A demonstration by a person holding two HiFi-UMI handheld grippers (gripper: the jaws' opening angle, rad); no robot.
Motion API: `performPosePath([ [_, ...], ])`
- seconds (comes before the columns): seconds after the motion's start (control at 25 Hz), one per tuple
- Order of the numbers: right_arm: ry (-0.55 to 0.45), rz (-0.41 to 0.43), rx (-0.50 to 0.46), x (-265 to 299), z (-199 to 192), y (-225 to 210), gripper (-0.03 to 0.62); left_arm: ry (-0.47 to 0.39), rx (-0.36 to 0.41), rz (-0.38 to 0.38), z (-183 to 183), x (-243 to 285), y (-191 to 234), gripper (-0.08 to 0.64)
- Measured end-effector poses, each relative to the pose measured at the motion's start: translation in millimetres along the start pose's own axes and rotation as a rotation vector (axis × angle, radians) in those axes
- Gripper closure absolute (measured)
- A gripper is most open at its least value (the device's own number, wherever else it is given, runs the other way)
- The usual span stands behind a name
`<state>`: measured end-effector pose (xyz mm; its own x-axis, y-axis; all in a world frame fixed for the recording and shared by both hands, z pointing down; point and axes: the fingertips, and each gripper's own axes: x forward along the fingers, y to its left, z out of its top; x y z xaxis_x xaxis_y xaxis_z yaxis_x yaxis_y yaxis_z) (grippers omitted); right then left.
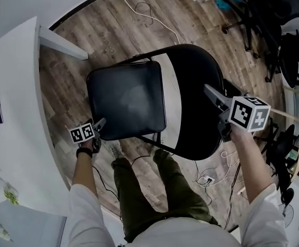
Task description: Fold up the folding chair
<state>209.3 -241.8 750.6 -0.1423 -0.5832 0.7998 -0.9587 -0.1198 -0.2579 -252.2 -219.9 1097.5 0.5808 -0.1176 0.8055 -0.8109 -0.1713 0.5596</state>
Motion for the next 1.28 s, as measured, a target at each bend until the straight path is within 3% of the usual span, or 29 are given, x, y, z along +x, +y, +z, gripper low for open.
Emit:
performPosePath([
  [0.12,0.05,0.019,0.016,10,-3,1,0.226,0.025,-0.007,-0.041,-3,20,8,0.151],
  [0.24,0.083,0.054,0.03,18,3,1,0.32,0.055,-0.024,-0.096,-7,33,12,0.15],
  [0.44,0.152,0.167,0.08,27,-1,11,0.406,0.067,-0.172,-0.312,-17,48,15,0.119],
  [0.52,0.158,0.204,0.084,27,-1,17,0.485,0.083,-0.19,-0.371,-17,50,15,0.114],
  [0.6,0.158,0.226,0.087,27,0,18,0.493,0.106,-0.193,-0.401,-17,52,13,0.114],
  [0.72,0.157,0.246,0.098,27,1,18,0.508,0.123,-0.192,-0.4,-17,52,11,0.115],
  [0.96,0.164,0.263,0.11,23,3,18,0.517,0.11,-0.192,-0.329,-21,46,4,0.117],
  [1.28,0.171,0.231,0.098,-10,24,18,0.518,0.109,-0.131,-0.224,-18,18,-56,0.123],
])
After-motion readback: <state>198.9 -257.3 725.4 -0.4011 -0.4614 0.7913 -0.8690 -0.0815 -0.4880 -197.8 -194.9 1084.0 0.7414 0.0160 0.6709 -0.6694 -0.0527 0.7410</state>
